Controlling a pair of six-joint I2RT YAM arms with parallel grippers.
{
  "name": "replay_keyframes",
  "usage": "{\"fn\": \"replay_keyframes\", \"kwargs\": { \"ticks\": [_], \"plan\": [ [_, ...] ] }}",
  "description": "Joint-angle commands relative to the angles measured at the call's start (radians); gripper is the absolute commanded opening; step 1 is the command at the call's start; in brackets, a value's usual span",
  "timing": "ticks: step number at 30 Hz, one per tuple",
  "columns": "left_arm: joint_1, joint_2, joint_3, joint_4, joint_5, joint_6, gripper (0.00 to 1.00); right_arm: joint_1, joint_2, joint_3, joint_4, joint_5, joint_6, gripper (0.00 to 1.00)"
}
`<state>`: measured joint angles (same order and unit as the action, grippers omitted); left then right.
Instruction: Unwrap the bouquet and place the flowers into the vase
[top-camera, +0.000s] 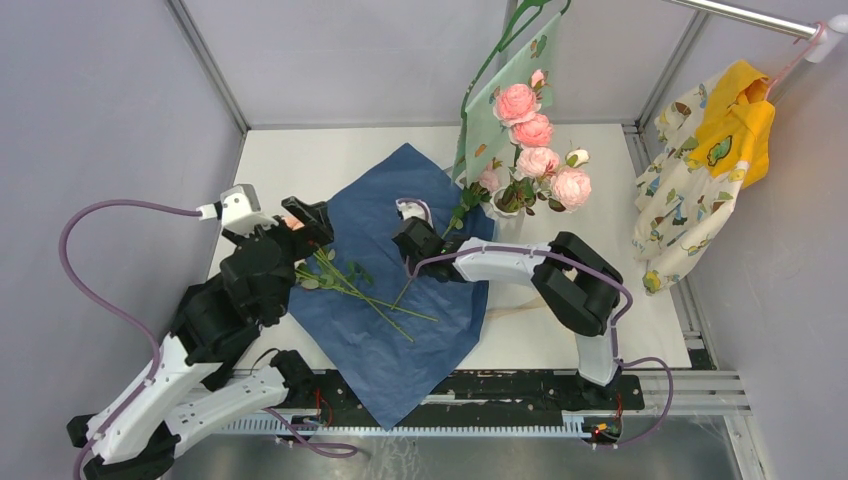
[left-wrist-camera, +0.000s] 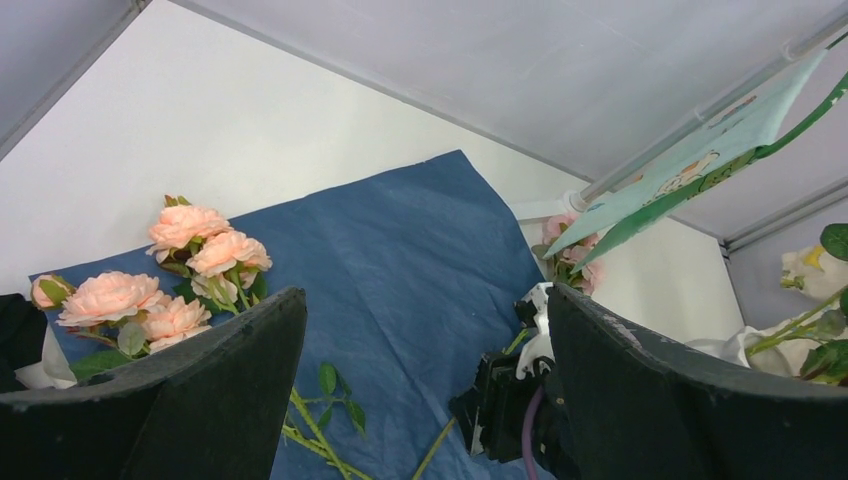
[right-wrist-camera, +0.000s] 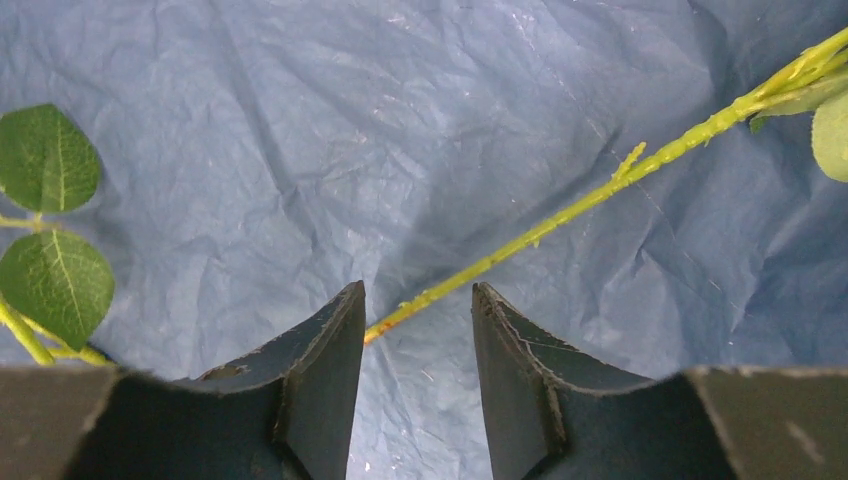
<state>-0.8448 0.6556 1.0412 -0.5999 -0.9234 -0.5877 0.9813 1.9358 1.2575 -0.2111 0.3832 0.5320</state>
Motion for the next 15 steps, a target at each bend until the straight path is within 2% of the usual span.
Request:
{"fn": "replay_keyframes", "kwargs": {
  "ticks": [1, 6, 15],
  "plan": [
    [-0.002, -0.023, 0.013, 0.017, 0.011, -0.037, 0.95, -0.007, 0.035, 0.064, -0.031, 0.021, 0.081, 0.47],
    [-0.001, -0.038, 0.003, 0.019, 0.023, -0.044, 0.95, -0.007, 0.030, 0.017, -0.015, 0.025, 0.119, 0.46],
    [-0.002, -0.046, -0.015, 0.032, 0.054, -0.046, 0.95, -0.008, 0.113, 0.060, -0.019, -0.029, 0.143, 0.42]
  ]
}}
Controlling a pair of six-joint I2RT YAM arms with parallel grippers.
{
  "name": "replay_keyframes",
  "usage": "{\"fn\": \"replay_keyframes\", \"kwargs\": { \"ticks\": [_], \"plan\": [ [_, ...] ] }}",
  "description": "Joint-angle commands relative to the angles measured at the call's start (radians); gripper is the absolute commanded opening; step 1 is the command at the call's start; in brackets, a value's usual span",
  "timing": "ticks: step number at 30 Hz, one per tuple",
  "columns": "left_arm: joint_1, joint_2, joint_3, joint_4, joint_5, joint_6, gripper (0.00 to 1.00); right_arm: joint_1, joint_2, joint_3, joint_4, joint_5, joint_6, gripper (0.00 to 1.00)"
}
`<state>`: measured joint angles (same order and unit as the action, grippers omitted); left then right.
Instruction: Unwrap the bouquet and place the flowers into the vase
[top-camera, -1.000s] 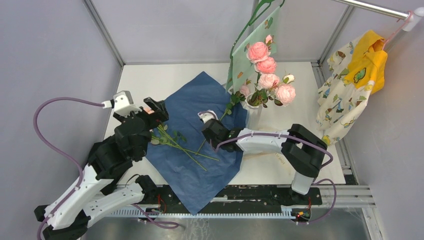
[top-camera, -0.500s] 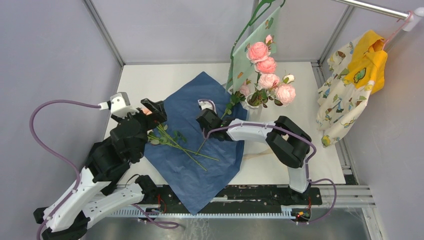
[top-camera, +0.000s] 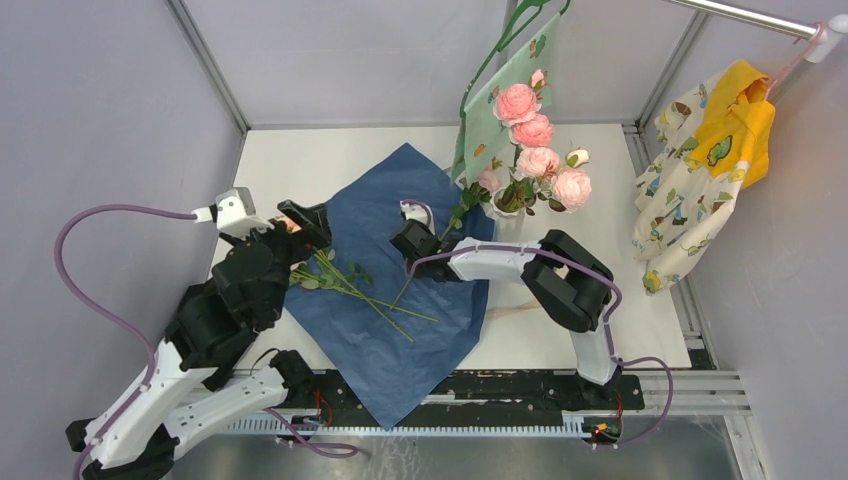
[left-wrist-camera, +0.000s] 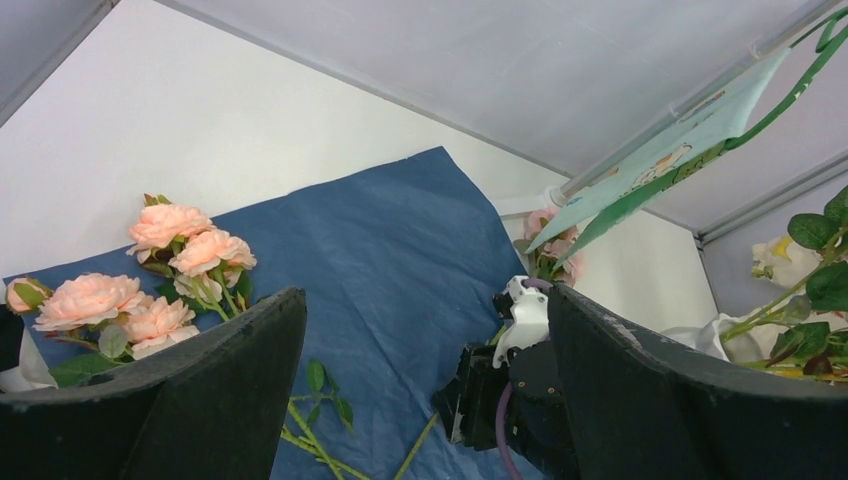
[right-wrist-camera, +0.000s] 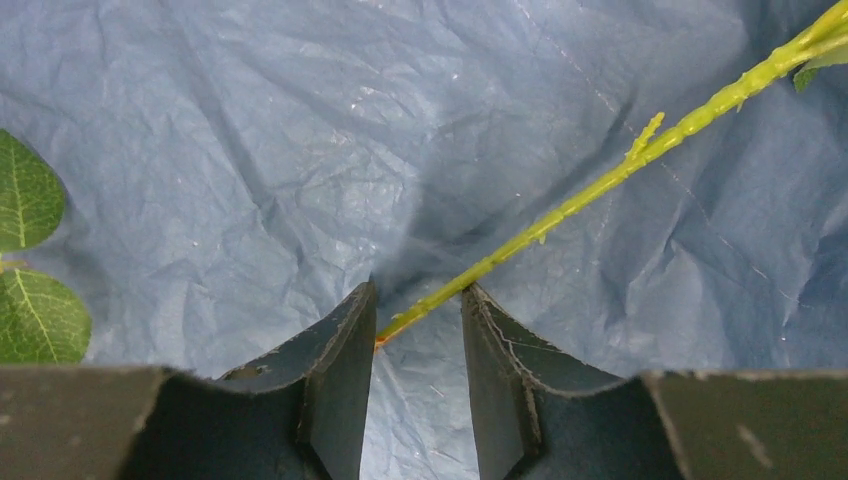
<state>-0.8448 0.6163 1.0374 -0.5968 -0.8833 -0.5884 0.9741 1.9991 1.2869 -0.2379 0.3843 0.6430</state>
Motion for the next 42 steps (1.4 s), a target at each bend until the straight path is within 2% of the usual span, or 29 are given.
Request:
{"fn": "replay_keyframes", "kwargs": {
  "ticks": [1, 2, 9, 12, 22, 29, 34, 38, 39, 40, 42],
  "plan": [
    [-0.002, -0.007, -0.012, 0.029, 0.015, -0.046, 0.95, 0.000, 0.055, 0.033, 0.009, -0.035, 0.033, 0.41],
    [-0.001, -0.008, -0.013, 0.030, 0.017, -0.047, 0.95, 0.000, 0.058, 0.030, 0.010, -0.036, 0.034, 0.39],
    [-0.002, -0.019, -0.013, 0.030, 0.017, -0.048, 0.94, 0.004, 0.034, -0.012, 0.051, -0.074, 0.024, 0.09],
    [-0.002, -0.020, -0.011, 0.029, 0.018, -0.045, 0.94, 0.016, 0.010, -0.036, 0.059, -0.095, 0.016, 0.00],
    [-0.002, -0.003, -0.009, 0.041, 0.018, -0.041, 0.95, 0.094, -0.146, -0.113, 0.049, 0.017, -0.047, 0.00],
    [-0.002, 0.010, -0.004, 0.044, 0.006, -0.038, 0.95, 0.178, -0.217, -0.063, 0.040, 0.081, -0.230, 0.00],
    [-0.002, 0.013, 0.003, 0.044, -0.003, -0.034, 0.95, 0.222, -0.238, -0.038, 0.030, 0.052, -0.331, 0.00],
    [-0.002, 0.010, 0.004, 0.043, -0.006, -0.034, 0.95, 0.223, -0.241, -0.073, 0.014, 0.008, -0.335, 0.00],
    [-0.002, 0.010, 0.004, 0.043, -0.006, -0.034, 0.94, 0.223, -0.235, -0.079, 0.005, 0.012, -0.334, 0.04],
    [-0.002, 0.011, 0.003, 0.042, -0.006, -0.034, 0.95, 0.224, -0.226, -0.081, -0.012, 0.029, -0.335, 0.15],
    [-0.002, 0.014, 0.003, 0.043, -0.006, -0.036, 0.94, 0.224, -0.212, -0.080, -0.039, 0.068, -0.338, 0.29]
  ]
}}
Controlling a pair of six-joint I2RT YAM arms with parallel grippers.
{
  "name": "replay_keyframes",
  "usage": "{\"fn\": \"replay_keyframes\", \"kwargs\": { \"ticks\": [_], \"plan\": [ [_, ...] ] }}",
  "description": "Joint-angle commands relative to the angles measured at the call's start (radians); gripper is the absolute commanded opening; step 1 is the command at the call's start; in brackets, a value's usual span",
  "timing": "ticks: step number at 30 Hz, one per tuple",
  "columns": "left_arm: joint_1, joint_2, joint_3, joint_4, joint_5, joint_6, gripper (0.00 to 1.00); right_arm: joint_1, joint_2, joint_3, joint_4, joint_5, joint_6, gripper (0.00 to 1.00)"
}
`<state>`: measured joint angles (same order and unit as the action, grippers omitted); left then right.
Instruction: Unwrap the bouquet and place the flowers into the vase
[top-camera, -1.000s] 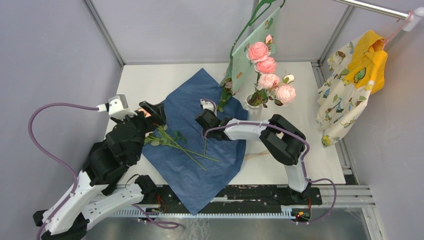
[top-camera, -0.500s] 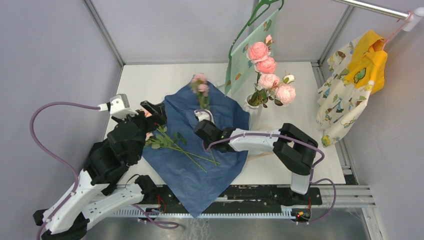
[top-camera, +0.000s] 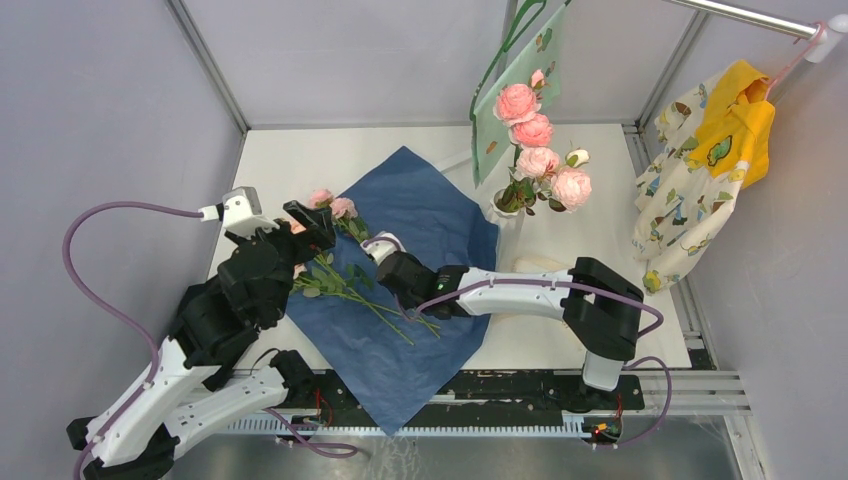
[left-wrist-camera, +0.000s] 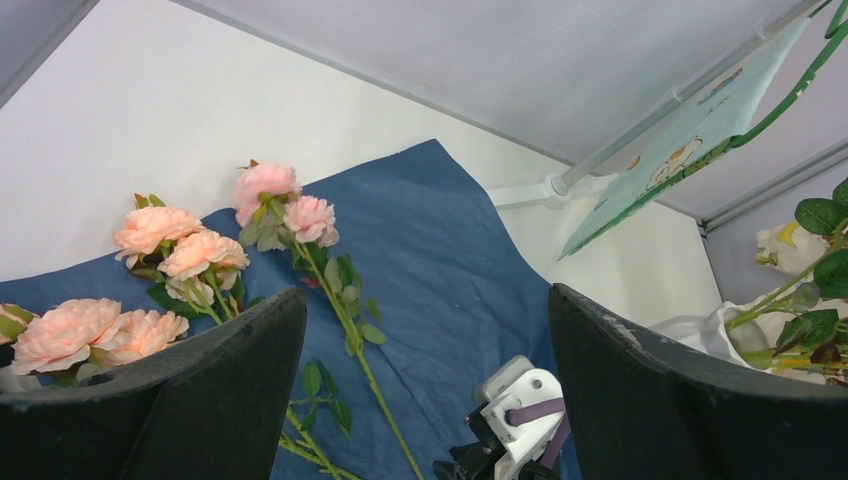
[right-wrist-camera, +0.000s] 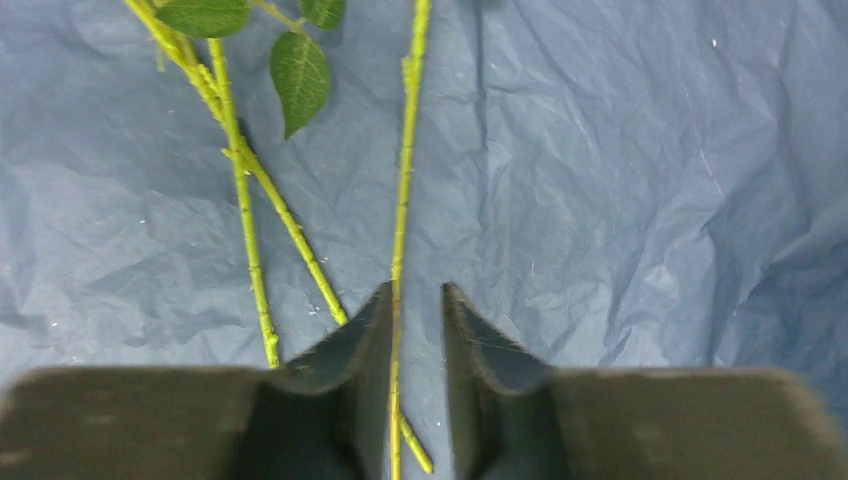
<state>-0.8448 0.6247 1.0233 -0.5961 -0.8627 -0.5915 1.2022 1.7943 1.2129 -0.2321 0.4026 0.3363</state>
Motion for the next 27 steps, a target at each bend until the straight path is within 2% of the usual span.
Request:
{"fn": "replay_keyframes", "kwargs": {
  "ticks": [1, 4, 7, 18, 27],
  "plan": [
    [-0.002, 0.006, 0.015, 0.041, -0.025, -0.033, 0.95, -0.004, -0.005, -0.005, -0.046, 0.065, -0.037, 0.36],
    [-0.002, 0.010, 0.017, 0.041, -0.025, -0.033, 0.95, -0.007, -0.002, 0.029, -0.026, 0.097, -0.075, 0.48],
    [-0.002, 0.011, 0.029, 0.026, -0.030, -0.037, 0.95, -0.016, 0.040, 0.107, -0.006, 0.099, -0.113, 0.51],
    [-0.002, -0.028, 0.041, -0.013, -0.074, -0.039, 0.94, -0.095, 0.401, 0.551, -0.061, -0.056, -0.184, 0.43],
    [-0.003, -0.013, 0.044, -0.019, -0.077, -0.041, 0.94, -0.156, 0.511, 0.606, -0.016, -0.108, -0.162, 0.42]
  ]
}}
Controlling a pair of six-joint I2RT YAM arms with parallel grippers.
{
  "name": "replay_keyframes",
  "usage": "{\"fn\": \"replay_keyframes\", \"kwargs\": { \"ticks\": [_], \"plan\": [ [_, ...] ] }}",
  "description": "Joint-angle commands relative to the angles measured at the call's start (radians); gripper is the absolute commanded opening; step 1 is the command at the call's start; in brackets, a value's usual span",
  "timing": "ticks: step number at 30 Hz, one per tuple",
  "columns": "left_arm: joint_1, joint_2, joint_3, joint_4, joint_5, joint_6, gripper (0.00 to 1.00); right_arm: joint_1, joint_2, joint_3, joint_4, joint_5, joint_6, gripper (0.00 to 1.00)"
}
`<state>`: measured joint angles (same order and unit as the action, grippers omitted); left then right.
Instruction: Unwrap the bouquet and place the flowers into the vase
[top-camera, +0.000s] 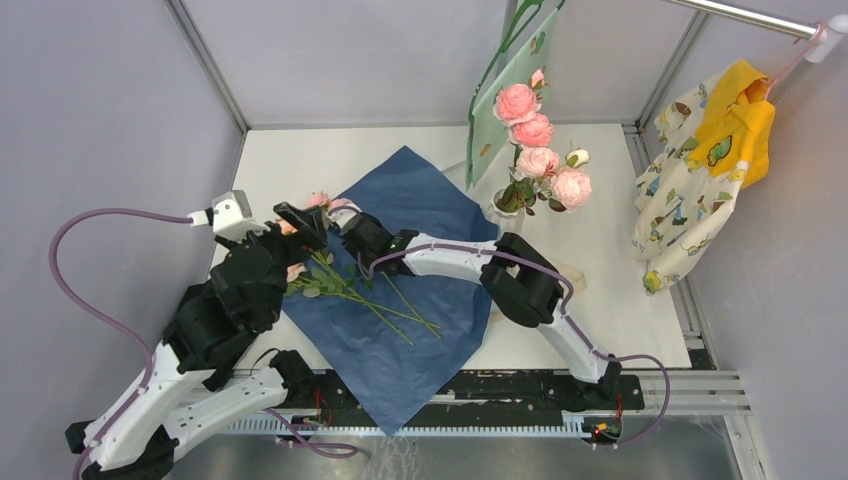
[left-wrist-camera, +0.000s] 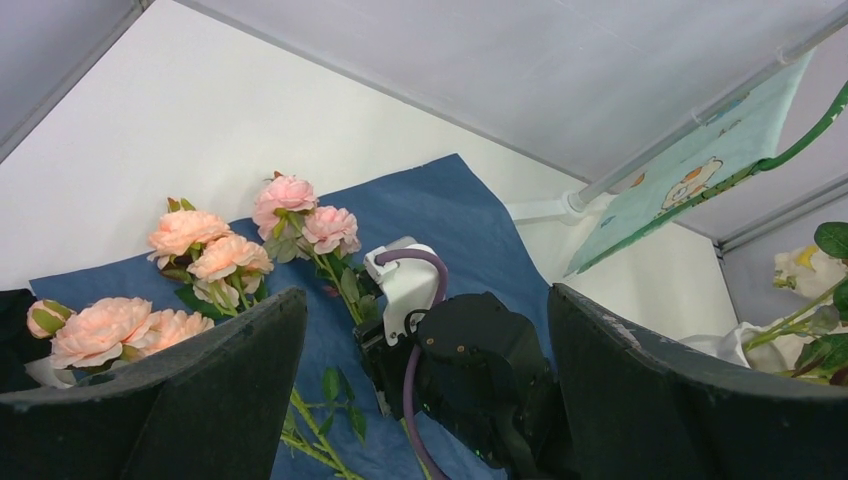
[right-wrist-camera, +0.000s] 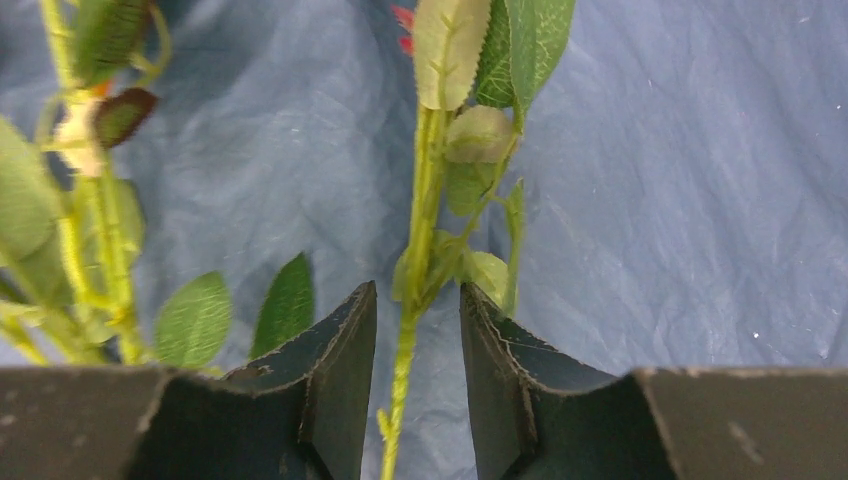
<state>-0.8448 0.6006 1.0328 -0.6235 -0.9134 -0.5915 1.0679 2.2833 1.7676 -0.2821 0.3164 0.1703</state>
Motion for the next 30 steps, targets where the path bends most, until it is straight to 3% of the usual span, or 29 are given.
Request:
{"fn": "replay_keyframes", "kwargs": {
  "ticks": [1, 7, 12, 19, 30],
  "plan": [
    [-0.002, 0.012, 0.035, 0.008, -0.025, -0.041, 0.94, -0.027, 0.027, 0.053, 0.038, -0.024, 0.001, 0.42],
    [-0.001, 0.011, 0.033, 0.010, -0.028, -0.043, 0.94, -0.047, 0.060, 0.056, 0.057, -0.072, 0.002, 0.30],
    [-0.001, 0.017, 0.036, 0.010, -0.029, -0.042, 0.94, -0.046, 0.074, 0.072, 0.053, -0.094, 0.009, 0.01],
    [-0.002, 0.020, 0.048, 0.009, -0.029, -0.036, 0.94, -0.046, -0.090, -0.083, 0.159, -0.118, 0.020, 0.00],
    [-0.002, 0.000, 0.052, -0.006, -0.033, -0.048, 0.94, -0.073, -0.569, -0.415, 0.300, -0.065, -0.001, 0.00]
  ]
}}
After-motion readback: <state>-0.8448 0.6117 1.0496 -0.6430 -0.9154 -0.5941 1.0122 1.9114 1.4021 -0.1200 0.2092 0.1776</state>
